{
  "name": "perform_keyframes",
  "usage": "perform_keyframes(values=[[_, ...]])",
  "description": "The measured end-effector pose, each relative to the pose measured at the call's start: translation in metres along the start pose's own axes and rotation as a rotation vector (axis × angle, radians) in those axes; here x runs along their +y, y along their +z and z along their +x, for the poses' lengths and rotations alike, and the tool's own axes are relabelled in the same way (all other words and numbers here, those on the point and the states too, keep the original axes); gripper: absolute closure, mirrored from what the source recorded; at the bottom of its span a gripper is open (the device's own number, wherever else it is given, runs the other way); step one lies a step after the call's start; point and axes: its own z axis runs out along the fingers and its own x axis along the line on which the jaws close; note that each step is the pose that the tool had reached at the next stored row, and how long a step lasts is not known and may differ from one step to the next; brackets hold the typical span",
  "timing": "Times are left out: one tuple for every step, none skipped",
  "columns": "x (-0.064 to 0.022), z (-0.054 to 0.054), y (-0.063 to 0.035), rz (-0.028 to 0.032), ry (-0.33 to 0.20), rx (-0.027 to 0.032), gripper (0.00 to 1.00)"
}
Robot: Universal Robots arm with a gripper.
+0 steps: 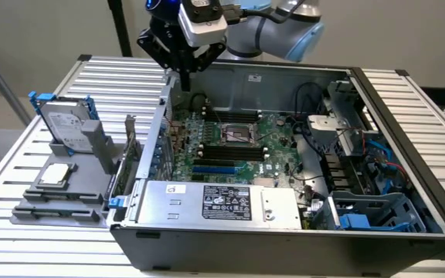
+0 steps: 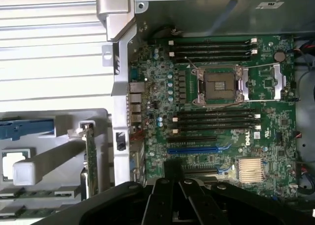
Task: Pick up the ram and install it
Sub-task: 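Reach for the ram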
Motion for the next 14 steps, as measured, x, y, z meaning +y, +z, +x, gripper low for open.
perform_keyframes(values=[[-0.0017, 0.004, -0.0002, 0.0001, 0.000, -0.0002, 0.89], [-0.0034, 0.009, -0.0004, 0.0000, 0.000, -0.0004, 0.89], [-0.0052, 0.013, -0.0006, 0.0000, 0.000, -0.0007, 0.89], [-0.0069, 0.017, -0.0007, 0.0000, 0.000, -0.0010, 0.89], [-0.0085, 0.022, -0.0009, 0.0000, 0.000, -0.0014, 0.89], [-0.0103, 0.027, -0.0010, -0.0001, 0.000, -0.0019, 0.89], [-0.0119, 0.031, -0.0012, -0.0002, 0.000, -0.0024, 0.89], [-0.0134, 0.035, -0.0014, -0.0001, 0.000, -0.0028, 0.89], [-0.0148, 0.040, -0.0015, 0.0000, 0.000, -0.0031, 0.89], [-0.0162, 0.044, -0.0017, 0.0000, 0.000, -0.0034, 0.89], [-0.0175, 0.049, -0.0018, 0.0003, 0.000, -0.0037, 0.89], [-0.0187, 0.053, -0.0020, 0.0006, 0.000, -0.0039, 0.89], [-0.0198, 0.057, -0.0021, 0.0012, 0.000, -0.0043, 0.89], [-0.0208, 0.062, -0.0023, 0.0018, 0.000, -0.0047, 0.89]])
